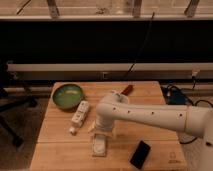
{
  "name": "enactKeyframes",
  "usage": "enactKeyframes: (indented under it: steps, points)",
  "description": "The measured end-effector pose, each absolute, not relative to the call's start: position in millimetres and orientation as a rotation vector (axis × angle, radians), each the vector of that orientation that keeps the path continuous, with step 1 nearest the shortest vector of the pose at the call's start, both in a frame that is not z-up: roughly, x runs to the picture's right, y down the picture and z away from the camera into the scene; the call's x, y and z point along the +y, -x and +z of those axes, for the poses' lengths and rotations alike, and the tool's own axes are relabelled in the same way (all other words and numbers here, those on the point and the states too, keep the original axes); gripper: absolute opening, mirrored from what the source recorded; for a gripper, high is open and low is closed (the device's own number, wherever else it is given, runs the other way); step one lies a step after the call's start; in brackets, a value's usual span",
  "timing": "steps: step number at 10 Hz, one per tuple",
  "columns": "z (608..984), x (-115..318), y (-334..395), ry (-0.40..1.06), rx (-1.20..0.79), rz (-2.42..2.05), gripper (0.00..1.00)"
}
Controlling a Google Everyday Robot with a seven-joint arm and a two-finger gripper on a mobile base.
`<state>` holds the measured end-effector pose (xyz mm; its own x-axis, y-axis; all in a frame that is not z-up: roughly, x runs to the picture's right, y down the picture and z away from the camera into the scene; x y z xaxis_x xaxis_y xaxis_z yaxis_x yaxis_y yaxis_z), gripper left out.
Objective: Place the white sponge in the ceramic cup
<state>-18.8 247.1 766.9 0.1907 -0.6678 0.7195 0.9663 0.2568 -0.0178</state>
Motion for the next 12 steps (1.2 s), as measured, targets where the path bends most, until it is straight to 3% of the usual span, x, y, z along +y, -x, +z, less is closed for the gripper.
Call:
enactKeyframes:
  steps: [12]
  points:
    - [776.9,279.9,21.2,0.642,-0.652,-1.279,0.8]
